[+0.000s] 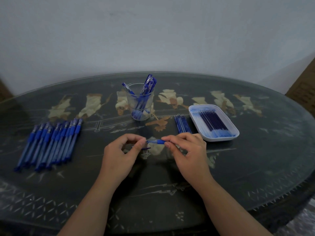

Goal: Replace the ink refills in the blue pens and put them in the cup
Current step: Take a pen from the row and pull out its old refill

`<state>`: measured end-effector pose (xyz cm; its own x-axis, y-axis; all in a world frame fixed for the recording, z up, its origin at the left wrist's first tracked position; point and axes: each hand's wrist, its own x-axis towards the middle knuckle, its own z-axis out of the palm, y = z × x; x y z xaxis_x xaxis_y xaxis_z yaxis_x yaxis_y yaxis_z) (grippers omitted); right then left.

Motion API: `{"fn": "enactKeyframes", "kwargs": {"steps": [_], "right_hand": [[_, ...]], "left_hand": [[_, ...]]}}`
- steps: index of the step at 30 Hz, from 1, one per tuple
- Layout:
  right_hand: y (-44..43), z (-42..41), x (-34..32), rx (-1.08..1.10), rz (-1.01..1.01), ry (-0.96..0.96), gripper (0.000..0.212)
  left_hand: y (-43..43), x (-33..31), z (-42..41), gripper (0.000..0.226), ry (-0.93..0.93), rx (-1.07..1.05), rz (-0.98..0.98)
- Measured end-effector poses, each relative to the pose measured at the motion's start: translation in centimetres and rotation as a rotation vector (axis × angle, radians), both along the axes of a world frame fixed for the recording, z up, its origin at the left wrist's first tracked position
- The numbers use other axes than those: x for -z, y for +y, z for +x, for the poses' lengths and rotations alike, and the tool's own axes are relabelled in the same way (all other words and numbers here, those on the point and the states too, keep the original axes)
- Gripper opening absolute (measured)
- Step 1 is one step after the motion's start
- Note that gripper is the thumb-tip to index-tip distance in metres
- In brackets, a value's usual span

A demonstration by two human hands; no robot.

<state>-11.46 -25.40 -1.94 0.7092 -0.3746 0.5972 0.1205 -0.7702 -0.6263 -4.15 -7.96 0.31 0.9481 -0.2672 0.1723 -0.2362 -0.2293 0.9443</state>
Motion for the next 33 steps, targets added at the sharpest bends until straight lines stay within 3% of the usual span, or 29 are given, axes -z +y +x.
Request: {"fn": "enactKeyframes", "kwargs": {"steps": [7,15,19,25,30,33], "right_hand": [[-0.2,0.0,0.1,0.025,0.068,0.002,0.023],[-0.2,-0.1,0.0,-0.003,0.029,0.037,0.025],[0.0,-0.1,0.0,0.012,-0.098,0.108,0.045],[0.1,-0.2,0.0,0.043,-0.1,0.174,0.068],[0.0,-0.2,0.1,0.053,-0.075,0.174,0.064],[0.0,-0.2,0.1,0.06,-0.057,0.161,0.057]], "left_hand": [[0.4,-1.0,0.0,0.014,0.103,-0.06,-0.265],[0.2,-1.1,-0.1,0.013,0.111,-0.025,-0.226],[0.1,-1.1,-0.1,0.004,0.113,-0.04,-0.193],[-0.1,-0.8,0.1,0.007,0.132,-0.069,-0.19],[0.2,-1.1,0.1,0.004,0.133,-0.137,-0.267],[0.8,-1.0,0.3,0.01,0.06,-0.141,-0.208]]}}
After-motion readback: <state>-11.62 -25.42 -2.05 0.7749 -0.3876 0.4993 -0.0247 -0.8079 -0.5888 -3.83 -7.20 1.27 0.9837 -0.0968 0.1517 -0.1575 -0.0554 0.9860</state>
